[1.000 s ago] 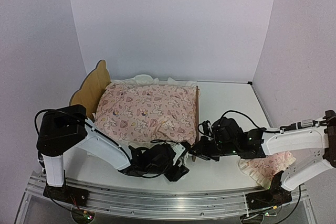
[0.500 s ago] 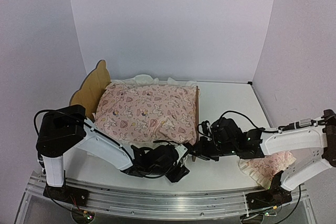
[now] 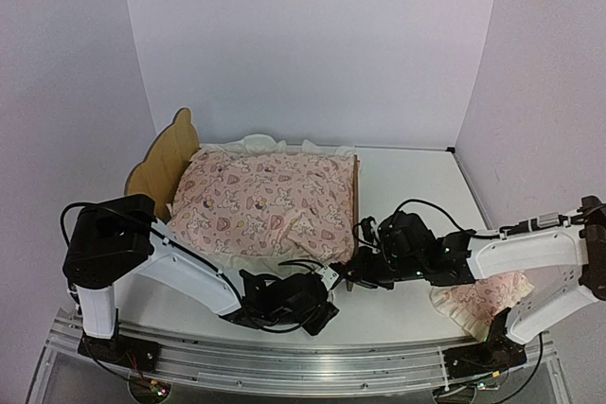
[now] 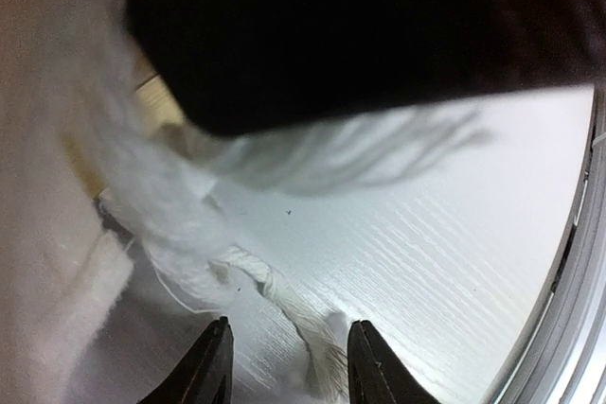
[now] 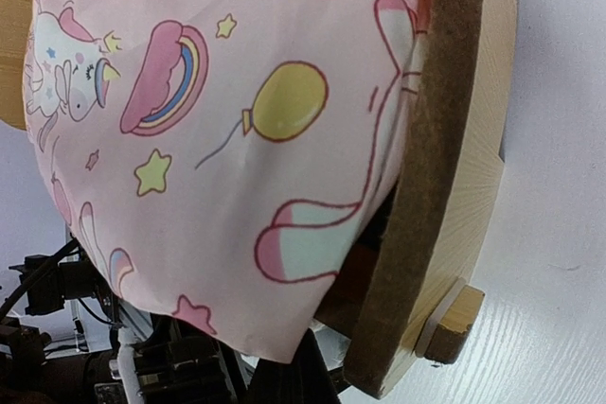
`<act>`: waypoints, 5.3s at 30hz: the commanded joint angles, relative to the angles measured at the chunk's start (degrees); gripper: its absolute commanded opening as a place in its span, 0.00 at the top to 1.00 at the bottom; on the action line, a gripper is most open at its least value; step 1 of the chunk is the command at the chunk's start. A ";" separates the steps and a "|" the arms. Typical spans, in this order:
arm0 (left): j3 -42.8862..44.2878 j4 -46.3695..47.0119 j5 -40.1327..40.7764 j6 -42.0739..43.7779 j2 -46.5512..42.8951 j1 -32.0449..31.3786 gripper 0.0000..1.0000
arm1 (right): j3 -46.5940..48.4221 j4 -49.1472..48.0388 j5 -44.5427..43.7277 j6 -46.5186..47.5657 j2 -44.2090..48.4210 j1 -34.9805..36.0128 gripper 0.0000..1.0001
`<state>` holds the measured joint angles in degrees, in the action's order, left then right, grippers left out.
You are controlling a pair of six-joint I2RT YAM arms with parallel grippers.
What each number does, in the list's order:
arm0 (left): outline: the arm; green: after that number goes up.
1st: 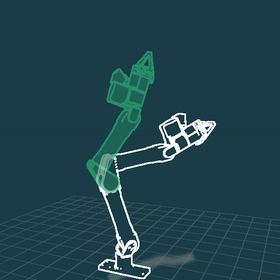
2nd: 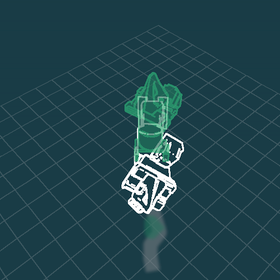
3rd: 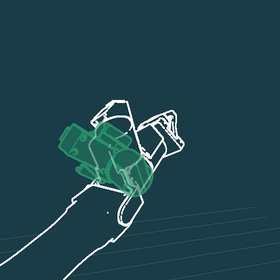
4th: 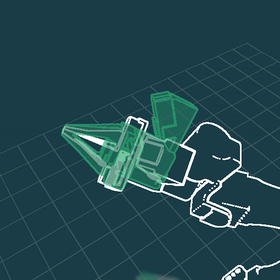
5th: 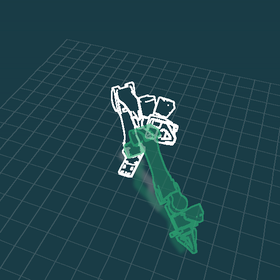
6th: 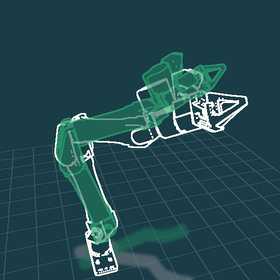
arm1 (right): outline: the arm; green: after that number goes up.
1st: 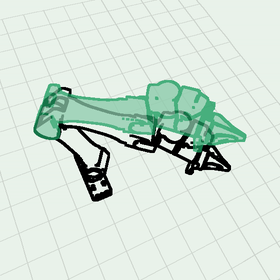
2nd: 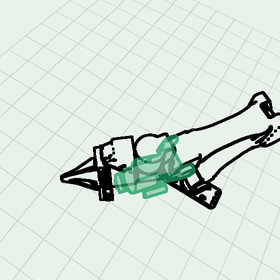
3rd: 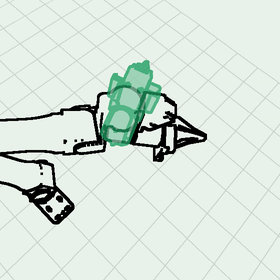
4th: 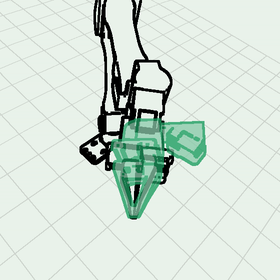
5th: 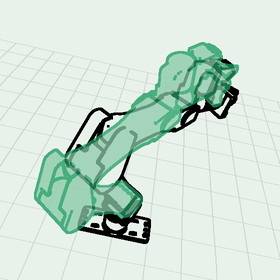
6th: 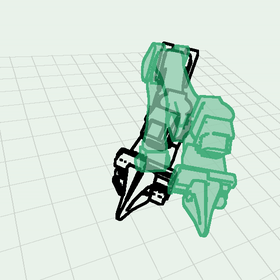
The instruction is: Set up the pet bed
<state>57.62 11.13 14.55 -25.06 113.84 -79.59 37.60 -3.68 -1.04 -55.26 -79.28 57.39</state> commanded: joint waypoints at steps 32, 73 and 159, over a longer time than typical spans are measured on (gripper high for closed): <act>-5.22 -19.45 -8.70 10.82 -7.93 3.55 1.00 | 16.20 33.82 -15.36 16.36 14.73 -1.84 1.00; -5.41 -2.96 -18.22 21.75 -4.52 2.22 1.00 | -3.43 36.82 -5.04 -3.25 21.98 -7.16 1.00; 3.42 -33.83 -48.66 44.68 -49.53 48.92 0.20 | 28.83 38.32 -13.12 26.99 -13.88 -31.73 0.74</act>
<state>59.20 -21.79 -28.57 19.32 64.62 -30.89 66.84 30.92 -13.69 -33.82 -96.51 29.11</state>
